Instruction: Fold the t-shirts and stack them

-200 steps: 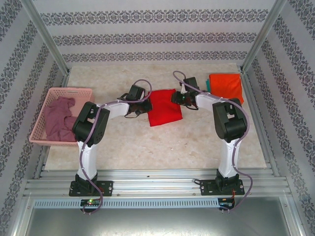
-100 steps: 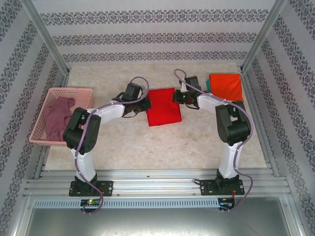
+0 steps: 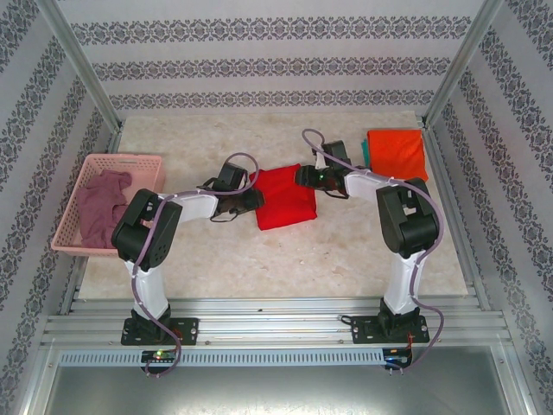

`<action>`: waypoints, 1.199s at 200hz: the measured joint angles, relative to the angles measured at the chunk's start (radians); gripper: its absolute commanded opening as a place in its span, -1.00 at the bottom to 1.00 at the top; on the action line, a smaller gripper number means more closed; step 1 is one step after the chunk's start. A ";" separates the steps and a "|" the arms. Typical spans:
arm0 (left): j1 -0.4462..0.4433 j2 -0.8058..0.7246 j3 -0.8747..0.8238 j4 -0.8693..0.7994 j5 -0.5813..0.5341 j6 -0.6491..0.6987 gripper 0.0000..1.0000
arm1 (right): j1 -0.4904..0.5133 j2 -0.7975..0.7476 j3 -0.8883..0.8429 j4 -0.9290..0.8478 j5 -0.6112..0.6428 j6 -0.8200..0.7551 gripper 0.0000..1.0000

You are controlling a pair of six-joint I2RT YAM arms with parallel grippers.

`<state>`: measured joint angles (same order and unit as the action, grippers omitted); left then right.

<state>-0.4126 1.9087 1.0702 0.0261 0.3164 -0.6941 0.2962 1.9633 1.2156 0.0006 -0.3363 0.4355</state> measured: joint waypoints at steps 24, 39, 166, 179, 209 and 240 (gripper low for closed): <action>-0.001 -0.002 0.005 0.002 -0.003 0.012 0.36 | 0.000 -0.065 -0.062 0.019 0.064 0.002 0.71; -0.007 -0.012 0.008 0.003 -0.010 0.015 0.56 | 0.000 -0.097 -0.075 0.013 0.108 -0.009 0.81; -0.004 0.063 0.092 -0.011 -0.019 0.006 0.04 | 0.020 -0.014 -0.061 -0.037 0.073 -0.022 0.73; -0.004 0.064 0.092 -0.011 -0.018 0.005 -0.02 | 0.023 -0.009 -0.056 -0.036 0.068 -0.021 0.68; 0.002 0.071 0.093 -0.010 -0.011 -0.002 -0.16 | 0.034 -0.003 -0.053 -0.034 0.054 -0.018 0.54; 0.006 0.075 0.093 -0.007 -0.005 -0.010 -0.17 | 0.067 -0.002 -0.053 -0.035 0.039 -0.019 0.53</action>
<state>-0.4065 1.9839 1.1637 0.0193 0.3115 -0.7036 0.3634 1.9610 1.1629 -0.0341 -0.2974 0.4164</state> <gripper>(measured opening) 0.418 0.763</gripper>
